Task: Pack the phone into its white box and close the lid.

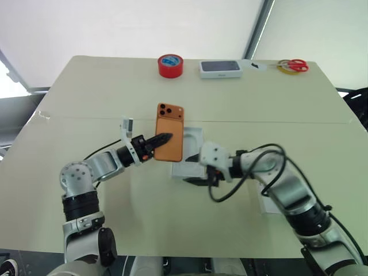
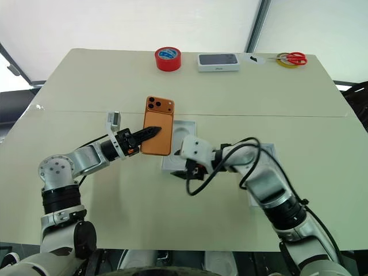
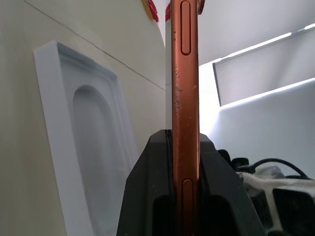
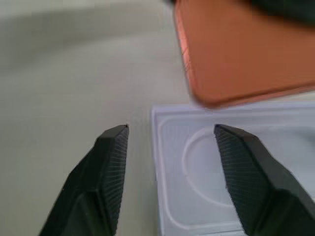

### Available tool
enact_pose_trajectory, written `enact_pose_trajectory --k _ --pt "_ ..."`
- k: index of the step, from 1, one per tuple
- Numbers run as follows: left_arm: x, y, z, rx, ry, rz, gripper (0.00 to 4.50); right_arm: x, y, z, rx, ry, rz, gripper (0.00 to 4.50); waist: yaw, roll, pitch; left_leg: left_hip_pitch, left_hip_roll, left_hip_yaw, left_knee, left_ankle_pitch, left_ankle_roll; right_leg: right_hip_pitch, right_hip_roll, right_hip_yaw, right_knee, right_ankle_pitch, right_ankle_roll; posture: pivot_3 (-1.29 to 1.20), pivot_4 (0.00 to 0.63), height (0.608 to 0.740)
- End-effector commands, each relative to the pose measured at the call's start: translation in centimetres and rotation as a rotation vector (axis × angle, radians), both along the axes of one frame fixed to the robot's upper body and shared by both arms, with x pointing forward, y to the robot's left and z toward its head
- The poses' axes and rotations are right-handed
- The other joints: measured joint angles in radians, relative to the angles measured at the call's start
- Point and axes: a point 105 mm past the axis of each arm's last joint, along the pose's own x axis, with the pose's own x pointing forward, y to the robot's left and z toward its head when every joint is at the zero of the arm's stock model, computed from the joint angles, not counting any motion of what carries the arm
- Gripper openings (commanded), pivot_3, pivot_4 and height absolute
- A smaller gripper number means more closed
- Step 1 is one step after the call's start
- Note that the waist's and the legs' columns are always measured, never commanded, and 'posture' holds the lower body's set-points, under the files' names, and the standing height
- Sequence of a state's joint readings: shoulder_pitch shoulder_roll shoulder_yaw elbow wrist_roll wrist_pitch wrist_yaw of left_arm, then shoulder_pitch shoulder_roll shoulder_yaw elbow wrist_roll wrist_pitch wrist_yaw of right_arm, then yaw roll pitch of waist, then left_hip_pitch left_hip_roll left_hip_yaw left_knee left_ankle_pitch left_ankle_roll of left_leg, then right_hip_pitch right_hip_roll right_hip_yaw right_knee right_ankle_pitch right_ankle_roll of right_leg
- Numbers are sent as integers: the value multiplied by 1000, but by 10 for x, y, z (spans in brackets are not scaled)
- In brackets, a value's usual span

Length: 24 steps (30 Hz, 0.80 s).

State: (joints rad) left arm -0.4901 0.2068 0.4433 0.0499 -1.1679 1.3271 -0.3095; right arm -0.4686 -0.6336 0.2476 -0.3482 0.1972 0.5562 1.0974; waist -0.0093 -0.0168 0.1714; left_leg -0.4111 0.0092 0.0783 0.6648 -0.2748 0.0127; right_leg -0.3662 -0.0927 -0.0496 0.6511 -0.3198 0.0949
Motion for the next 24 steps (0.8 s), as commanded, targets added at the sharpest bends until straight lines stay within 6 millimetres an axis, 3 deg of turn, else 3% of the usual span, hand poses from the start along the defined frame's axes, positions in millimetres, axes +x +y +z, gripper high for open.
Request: enact_pose_trajectory --k 1,4,6,18,23,24 --pt "-7 -8 6 -21 -36 -25 0 19 -41 4 -92 -87 -55 2947 -1 0 0 0 0 0 0 0 0 1 0 0 -1 0 0 0 150 730" --pt "-10 -12 -1 -24 -13 -26 0 40 -69 -4 -178 -139 -134 2947 -2 0 0 1 0 0 1 0 0 2 0 0 -1 0 0 0 150 730" --pt "-9 -15 -4 -25 -5 -20 0 46 -74 -5 -175 -151 -147 2947 -2 0 0 1 1 0 1 0 0 1 1 0 -1 0 0 0 150 730" --pt "-9 -27 -13 -11 19 -43 0 53 -63 -3 -116 -185 -145 2947 0 0 0 1 3 0 1 1 -1 2 2 0 -1 0 0 0 150 730" --pt "0 -33 -16 10 20 -21 2234 51 -58 0 -102 -189 -144 3011 0 0 0 1 3 0 1 1 -1 2 3 0 -1 0 0 0 150 730" --pt "-1 -34 -17 14 22 -27 2234 51 -57 0 -95 -186 -145 3011 -1 0 0 1 3 0 1 1 -1 2 3 0 -1 0 0 0 150 730"
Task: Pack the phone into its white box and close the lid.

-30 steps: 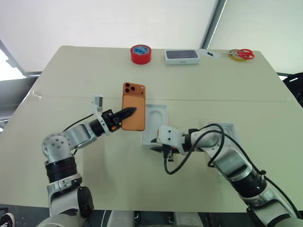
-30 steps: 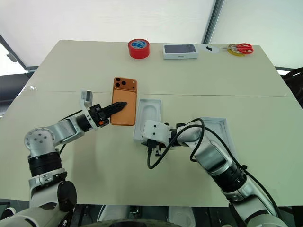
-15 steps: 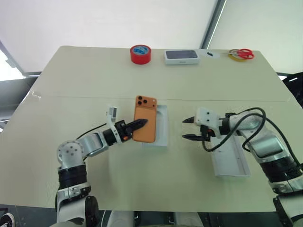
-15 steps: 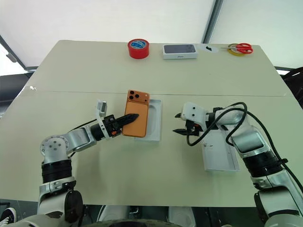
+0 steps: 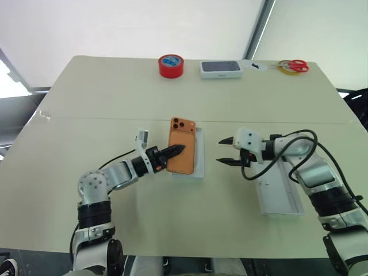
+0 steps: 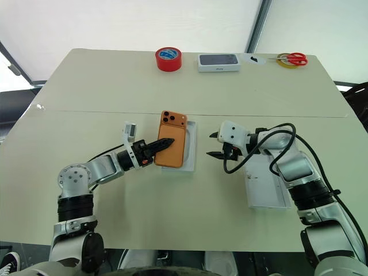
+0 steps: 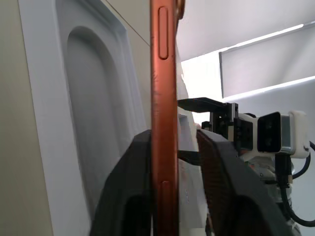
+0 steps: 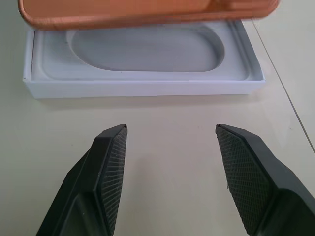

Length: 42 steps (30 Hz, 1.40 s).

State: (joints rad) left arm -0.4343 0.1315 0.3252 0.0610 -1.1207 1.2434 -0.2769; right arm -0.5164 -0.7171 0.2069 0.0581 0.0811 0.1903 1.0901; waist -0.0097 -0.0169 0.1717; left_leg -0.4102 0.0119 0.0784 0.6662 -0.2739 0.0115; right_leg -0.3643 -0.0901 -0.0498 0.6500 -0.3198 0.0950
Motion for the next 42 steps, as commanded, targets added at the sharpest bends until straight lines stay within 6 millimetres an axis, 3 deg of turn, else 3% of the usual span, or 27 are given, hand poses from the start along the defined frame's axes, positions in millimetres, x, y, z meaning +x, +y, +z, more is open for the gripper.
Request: enact_pose_trajectory --k 1,11,18,21,24,26,28,29,31,38,42 --pt "2 -5 14 -29 -47 -13 2234 -1 8 17 19 -63 25 3011 0 0 0 0 0 0 0 0 0 0 0 0 0 0 0 0 150 730" --pt "-7 -5 20 0 -35 -64 2234 0 12 16 34 -60 15 3011 -1 0 0 0 0 0 0 0 0 0 0 0 0 0 0 0 150 730" --pt "-15 29 34 88 -122 -28 2234 2 14 14 16 -73 20 3011 -2 0 0 0 1 0 0 0 -1 0 1 0 0 0 0 0 150 730" --pt "-9 46 34 269 -218 25 2234 5 15 16 52 -50 2 3011 -1 0 0 0 1 -1 0 0 -1 0 1 0 0 0 0 0 150 730" --pt "7 59 24 453 -301 106 2288 9 14 17 57 -60 -22 2142 -1 1 0 0 1 0 0 1 -1 0 1 0 0 0 0 0 150 730" --pt "20 63 18 625 -455 144 1403 12 14 14 24 -96 -20 1069 0 1 0 0 0 0 0 1 -2 0 1 0 0 0 0 0 150 730" --pt "25 56 12 692 -545 118 490 15 16 9 -7 -115 -15 87 2 1 0 0 0 0 -1 1 -2 0 1 0 0 0 0 0 150 730" --pt "26 53 7 725 -578 97 44 16 17 6 -19 -122 -15 0 2 1 0 0 0 0 -1 1 -2 0 1 0 -1 0 0 0 150 730" --pt "29 46 -7 839 -658 34 44 16 19 -1 -57 -133 -2 0 0 1 0 0 0 0 -1 1 -2 0 1 0 -1 0 0 0 150 730" --pt "37 3 -21 805 -679 -120 44 13 21 -20 -142 -120 35 0 5 1 0 0 0 0 0 1 -1 0 1 0 0 0 0 0 150 730" --pt "13 -19 -33 741 -655 -342 44 6 22 -13 -99 -97 54 0 3 1 0 0 1 0 0 1 -1 0 1 0 0 0 0 0 150 730"
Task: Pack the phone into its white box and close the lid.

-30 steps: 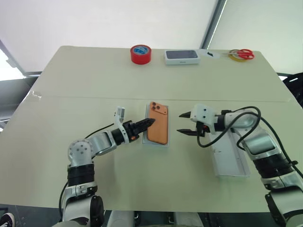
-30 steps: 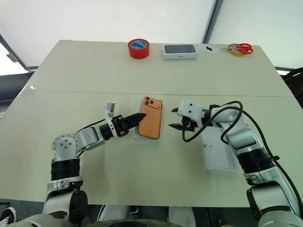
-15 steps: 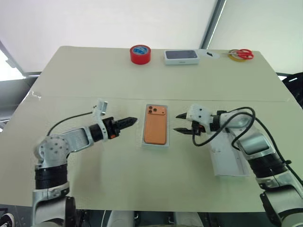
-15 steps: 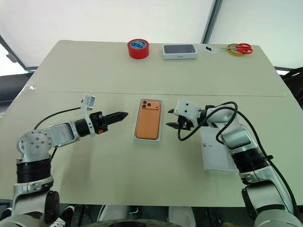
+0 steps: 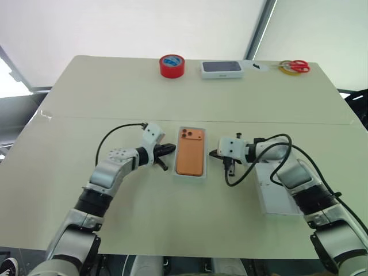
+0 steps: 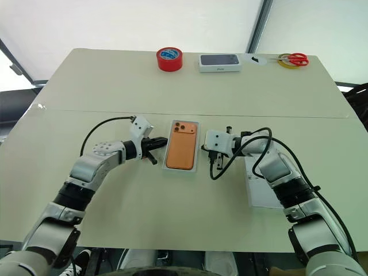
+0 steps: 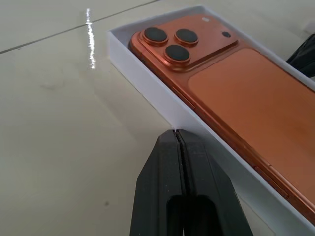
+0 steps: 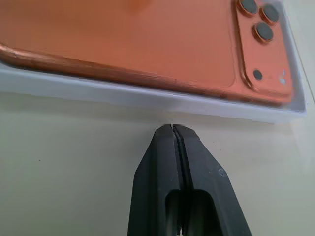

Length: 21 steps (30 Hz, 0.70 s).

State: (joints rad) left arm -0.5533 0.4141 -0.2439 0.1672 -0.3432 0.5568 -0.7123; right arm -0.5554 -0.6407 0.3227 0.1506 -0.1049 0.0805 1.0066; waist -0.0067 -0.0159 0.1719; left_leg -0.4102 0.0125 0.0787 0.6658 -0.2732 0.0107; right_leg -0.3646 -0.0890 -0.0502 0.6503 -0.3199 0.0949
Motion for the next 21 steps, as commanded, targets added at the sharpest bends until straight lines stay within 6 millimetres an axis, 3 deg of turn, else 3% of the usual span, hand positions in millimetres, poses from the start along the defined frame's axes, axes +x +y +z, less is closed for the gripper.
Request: enact_pose_trajectory --k 1,3,9,15,21 --pt "-28 -25 -12 -7 92 -200 44 -6 0 15 35 -16 24 0 0 0 0 0 0 0 0 0 0 0 0 0 0 0 0 0 150 730" --pt "-35 -32 -10 -45 125 -243 44 -9 -6 15 22 -5 21 0 0 0 0 0 0 0 0 0 0 0 0 0 0 0 0 0 150 730" --pt "-46 -65 -4 -69 126 -373 44 -54 -43 8 -50 115 27 0 31 1 0 0 0 -2 2 -2 3 3 -1 -1 -2 0 0 0 150 730" --pt "-68 -80 -16 -47 153 -481 44 -68 -63 9 -97 125 -8 0 19 1 0 1 -1 -2 3 -2 4 4 -2 -1 -1 0 0 0 150 730" --pt "-64 -87 -16 -63 137 -476 44 -77 -77 7 -125 163 -42 0 21 1 0 0 -1 -3 2 -2 4 4 -3 -1 -1 0 0 0 150 730"
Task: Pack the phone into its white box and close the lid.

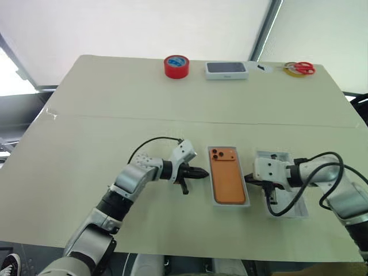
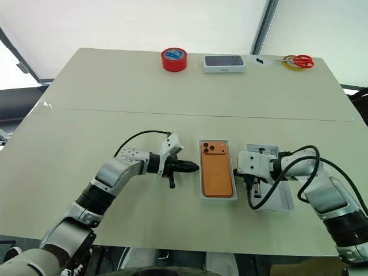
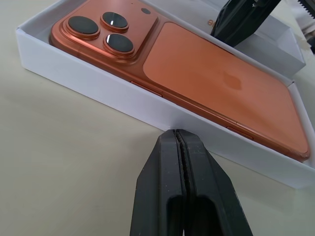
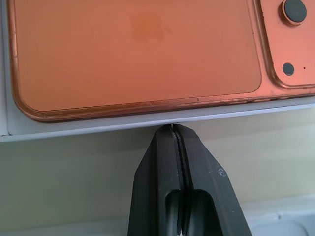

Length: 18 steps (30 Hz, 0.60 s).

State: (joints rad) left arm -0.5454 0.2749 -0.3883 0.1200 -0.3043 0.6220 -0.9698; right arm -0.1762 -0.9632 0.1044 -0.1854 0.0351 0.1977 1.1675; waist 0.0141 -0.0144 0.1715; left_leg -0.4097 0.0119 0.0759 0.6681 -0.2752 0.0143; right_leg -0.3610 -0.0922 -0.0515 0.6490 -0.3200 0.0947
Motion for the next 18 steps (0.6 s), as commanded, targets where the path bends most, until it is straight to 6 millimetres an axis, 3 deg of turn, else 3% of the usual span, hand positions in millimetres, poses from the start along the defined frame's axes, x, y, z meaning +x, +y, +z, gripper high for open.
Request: enact_pose_trajectory --k 1,10,18 --pt "-5 -11 -1 -11 -13 -44 44 -9 -1 10 -15 -12 37 0 0 0 0 0 0 0 0 0 0 0 0 0 0 0 0 0 150 730" --pt "8 -4 -2 1 -64 28 44 2 -7 11 -35 -85 1 0 -2 0 0 0 0 0 0 0 0 0 -1 0 0 0 0 0 150 730" --pt "20 21 23 -85 -130 118 44 8 -42 6 -136 -98 -65 0 -4 1 0 0 0 0 0 0 0 0 0 0 0 0 0 0 150 730"
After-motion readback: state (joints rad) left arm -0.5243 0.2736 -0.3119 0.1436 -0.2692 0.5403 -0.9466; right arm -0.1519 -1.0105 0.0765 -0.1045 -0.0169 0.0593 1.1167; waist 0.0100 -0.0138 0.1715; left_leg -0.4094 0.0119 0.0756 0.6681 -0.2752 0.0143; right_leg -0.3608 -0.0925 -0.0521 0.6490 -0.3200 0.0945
